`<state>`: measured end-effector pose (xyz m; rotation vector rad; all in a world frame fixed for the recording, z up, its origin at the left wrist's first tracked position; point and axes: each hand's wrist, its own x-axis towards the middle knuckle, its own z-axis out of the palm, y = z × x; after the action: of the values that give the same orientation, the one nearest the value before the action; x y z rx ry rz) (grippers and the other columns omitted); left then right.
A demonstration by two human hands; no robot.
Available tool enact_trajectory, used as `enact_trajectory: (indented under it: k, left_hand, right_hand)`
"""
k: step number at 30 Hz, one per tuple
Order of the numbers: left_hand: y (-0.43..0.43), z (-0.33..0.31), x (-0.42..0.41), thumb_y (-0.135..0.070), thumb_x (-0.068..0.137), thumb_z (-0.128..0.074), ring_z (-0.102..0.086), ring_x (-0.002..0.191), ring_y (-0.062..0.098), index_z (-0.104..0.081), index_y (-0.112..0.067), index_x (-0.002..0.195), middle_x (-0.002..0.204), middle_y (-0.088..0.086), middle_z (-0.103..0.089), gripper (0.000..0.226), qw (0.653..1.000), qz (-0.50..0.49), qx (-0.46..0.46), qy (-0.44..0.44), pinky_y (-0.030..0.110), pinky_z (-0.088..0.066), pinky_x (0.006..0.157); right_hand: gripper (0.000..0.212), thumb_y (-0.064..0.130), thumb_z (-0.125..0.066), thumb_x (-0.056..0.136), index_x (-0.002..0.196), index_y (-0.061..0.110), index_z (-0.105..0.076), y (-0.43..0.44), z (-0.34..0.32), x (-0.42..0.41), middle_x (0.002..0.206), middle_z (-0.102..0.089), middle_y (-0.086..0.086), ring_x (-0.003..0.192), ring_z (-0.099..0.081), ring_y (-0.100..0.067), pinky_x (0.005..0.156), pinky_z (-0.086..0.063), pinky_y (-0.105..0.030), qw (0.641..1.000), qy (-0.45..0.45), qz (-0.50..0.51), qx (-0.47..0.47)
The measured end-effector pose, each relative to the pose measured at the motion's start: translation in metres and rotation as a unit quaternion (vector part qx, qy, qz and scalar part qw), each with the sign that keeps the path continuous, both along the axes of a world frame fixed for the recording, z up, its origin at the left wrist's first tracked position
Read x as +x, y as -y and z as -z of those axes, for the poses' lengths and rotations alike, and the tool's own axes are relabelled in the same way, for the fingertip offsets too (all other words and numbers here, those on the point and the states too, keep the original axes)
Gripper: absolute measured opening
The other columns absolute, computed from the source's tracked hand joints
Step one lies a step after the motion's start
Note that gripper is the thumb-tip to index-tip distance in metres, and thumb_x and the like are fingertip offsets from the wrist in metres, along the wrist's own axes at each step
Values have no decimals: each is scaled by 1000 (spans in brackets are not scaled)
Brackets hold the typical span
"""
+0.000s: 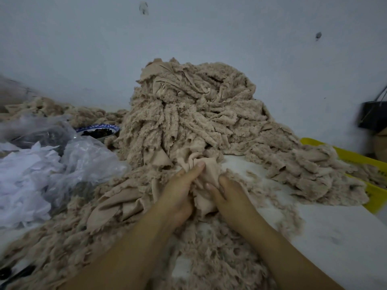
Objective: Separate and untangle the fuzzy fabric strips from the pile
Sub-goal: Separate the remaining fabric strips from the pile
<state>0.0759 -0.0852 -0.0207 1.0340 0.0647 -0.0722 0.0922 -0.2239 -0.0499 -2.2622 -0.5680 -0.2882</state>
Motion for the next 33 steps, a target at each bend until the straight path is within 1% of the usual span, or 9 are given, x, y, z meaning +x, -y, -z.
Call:
enact_trajectory:
  k: [4,8,10,14,18,23,26,28,33]
  left_hand:
    - [-12,-6,6,-33,94,-57,-64,117,30,-64,-1,125,122,18,-68,45,995,-29,-95,-18,41,-53,97]
    - [-16,-5,11,-36,104,-43,-75,81,25,-74,-6,99,95,15,-76,43,988,-52,-135,-47,35,-59,63]
    - [-18,-6,11,-38,105,-42,-75,80,28,-77,-5,95,98,18,-76,49,984,-63,-153,-61,40,-57,65]
    - [-24,-11,11,-37,105,-43,-74,81,26,-59,-8,130,95,14,-75,42,975,-80,-196,-62,39,-60,61]
    - [-30,-9,12,-36,107,-37,-69,109,32,-59,-6,133,116,17,-72,45,974,-82,-207,-38,46,-54,91]
    - [-33,-3,17,-41,107,-30,-74,96,25,-64,-6,117,106,13,-75,50,969,-95,-228,-24,39,-58,83]
    - [-34,-2,16,-43,107,-28,-73,99,30,-65,-4,116,108,16,-74,54,969,-90,-229,-27,45,-58,87]
    - [-36,-2,17,-40,107,-32,-76,82,27,-66,-3,109,94,15,-76,51,965,-99,-239,-34,39,-62,67]
    - [-41,-6,19,-38,107,-36,-50,33,11,-60,-8,90,50,2,-57,42,949,-136,-280,-56,11,-52,53]
  right_hand:
    - [37,47,-43,100,73,22,-43,11,-1,4,68,-46,4,60,-45,1,53,-32,-16,1000,1,-8,-4]
    - [46,60,-33,90,66,21,-37,12,-5,0,63,-39,4,57,-42,-1,54,-31,-17,999,-10,-34,-16]
    - [45,58,-35,93,66,23,-40,13,-3,1,63,-41,6,58,-44,1,55,-33,-15,998,-18,-55,-16]
    - [39,46,-41,101,68,25,-42,19,1,4,64,-43,7,60,-44,1,56,-34,-15,999,-3,-42,-34]
    - [32,41,-41,103,76,26,-47,24,-2,6,68,-48,8,59,-46,2,54,-36,-16,999,-37,16,27]
    - [42,58,-37,98,84,27,-62,19,-6,6,80,-66,3,77,-63,-16,73,-46,-29,972,-118,44,199]
    - [31,66,-36,93,83,56,-63,18,-8,3,70,-61,21,66,-57,3,66,-42,-10,966,-117,38,228]
    - [41,68,-38,89,54,50,-47,20,-9,2,48,-38,18,45,-35,2,45,-28,-7,970,-99,58,216]
    - [60,60,-49,93,46,25,-34,28,-5,10,39,-26,10,35,-27,-5,35,-19,-12,967,-94,125,201]
